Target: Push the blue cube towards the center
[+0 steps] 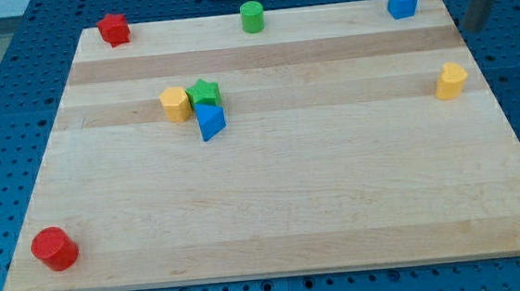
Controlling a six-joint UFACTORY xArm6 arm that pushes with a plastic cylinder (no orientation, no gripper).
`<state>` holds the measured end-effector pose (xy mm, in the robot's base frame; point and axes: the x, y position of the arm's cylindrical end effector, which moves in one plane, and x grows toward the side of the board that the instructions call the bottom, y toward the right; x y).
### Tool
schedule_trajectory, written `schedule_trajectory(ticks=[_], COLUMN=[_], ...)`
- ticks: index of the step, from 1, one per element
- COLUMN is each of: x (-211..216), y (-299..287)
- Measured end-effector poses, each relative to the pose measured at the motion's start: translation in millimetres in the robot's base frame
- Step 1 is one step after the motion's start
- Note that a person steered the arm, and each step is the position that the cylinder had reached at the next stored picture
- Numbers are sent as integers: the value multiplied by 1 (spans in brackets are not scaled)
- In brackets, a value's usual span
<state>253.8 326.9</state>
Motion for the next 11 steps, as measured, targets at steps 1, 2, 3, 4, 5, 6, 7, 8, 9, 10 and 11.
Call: schedule_trajectory(ticks=[1, 2, 3, 4, 5, 6, 7, 8, 9, 10, 11], x=[-60, -63, -63, -62, -49, -24, 0, 22, 60, 100, 138], y=[0, -12, -70, -113, -142, -146, -146, -164, -182, -194, -203])
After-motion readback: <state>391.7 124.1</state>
